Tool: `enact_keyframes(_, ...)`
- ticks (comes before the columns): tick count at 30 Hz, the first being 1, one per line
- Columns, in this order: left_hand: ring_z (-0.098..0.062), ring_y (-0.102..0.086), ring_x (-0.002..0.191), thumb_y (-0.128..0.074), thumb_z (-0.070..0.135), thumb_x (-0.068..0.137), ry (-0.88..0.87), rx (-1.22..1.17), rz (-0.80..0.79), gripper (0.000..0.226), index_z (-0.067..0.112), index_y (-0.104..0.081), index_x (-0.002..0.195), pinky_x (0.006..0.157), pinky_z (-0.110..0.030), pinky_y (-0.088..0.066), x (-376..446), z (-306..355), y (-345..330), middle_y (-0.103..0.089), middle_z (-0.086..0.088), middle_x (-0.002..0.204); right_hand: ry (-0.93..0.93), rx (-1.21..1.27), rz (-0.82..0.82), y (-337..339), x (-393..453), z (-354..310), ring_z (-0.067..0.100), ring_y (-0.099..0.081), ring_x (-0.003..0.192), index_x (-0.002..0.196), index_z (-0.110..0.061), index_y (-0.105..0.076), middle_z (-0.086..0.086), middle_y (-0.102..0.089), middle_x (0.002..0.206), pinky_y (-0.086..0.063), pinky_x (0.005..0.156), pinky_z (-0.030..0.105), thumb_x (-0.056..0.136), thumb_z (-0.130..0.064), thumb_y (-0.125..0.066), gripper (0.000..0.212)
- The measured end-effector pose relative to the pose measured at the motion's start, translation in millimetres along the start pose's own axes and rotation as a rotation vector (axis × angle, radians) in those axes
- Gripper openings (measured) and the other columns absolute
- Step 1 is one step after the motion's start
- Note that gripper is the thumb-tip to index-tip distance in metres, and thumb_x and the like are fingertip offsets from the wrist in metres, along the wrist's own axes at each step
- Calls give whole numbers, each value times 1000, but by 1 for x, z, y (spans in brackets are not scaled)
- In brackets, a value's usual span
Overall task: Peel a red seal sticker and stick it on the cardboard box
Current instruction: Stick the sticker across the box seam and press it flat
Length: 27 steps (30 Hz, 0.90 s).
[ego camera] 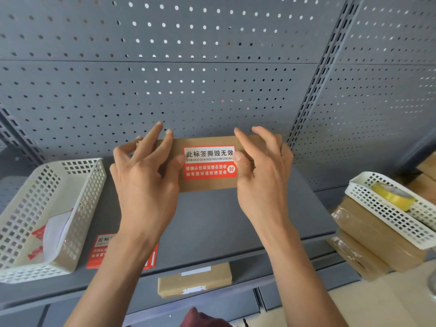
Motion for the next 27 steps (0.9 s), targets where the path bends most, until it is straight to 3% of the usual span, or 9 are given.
enact_keyframes(5,-28,-44,116,-52,31,97,25,-41,35,37,26,-67,131,102,-54,-40,8,0,2,-57,9,144,-5,-8,-5,-1,11,-1,34,-40,129,133,-34,-63,-9,-49,143,-30,100,34,96,-18,-41,46)
enact_keyframes(9,-21,-43,112,-49,33,98,56,-82,49,33,30,-71,122,101,-52,-41,18,2,5,-63,13,137,-47,-14,-21,0,19,-9,31,-38,134,133,-29,-61,-11,-50,144,-32,107,42,100,-50,-29,50)
enact_keyframes(14,-24,-46,115,-55,51,91,71,-41,21,34,29,-71,111,98,-52,-43,26,10,3,-64,13,135,-59,-31,-36,0,25,-14,28,-38,129,125,-31,-60,-10,-50,136,-31,93,37,95,-63,-42,48)
enact_keyframes(17,-21,-49,121,-57,57,89,85,4,5,35,29,-67,107,97,-38,-33,29,12,0,-63,14,136,-63,-49,-15,-3,27,-18,28,-39,125,119,-30,-57,-10,-49,132,-31,89,38,91,-67,-43,48)
enact_keyframes(22,-21,-50,120,-62,60,87,67,101,3,38,29,-64,109,87,-32,-22,32,16,-5,-63,12,136,-69,-92,0,-7,28,-17,33,-37,127,118,-28,-52,-6,-47,131,-36,87,47,89,-65,-50,47)
enact_keyframes(27,-20,-47,127,-59,41,93,58,88,-1,20,27,-64,107,88,-34,-22,35,14,-7,-55,7,147,-63,-115,-3,-10,33,-12,34,-34,130,118,-29,-53,-5,-47,133,-26,86,42,99,-46,-46,26)
Point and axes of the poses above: each hand's wrist, its own x-axis towards the middle knuckle, its own y-axis out of the back of the hand, z = x × y, the point moved 5 cm from there along x, towards the middle knuckle
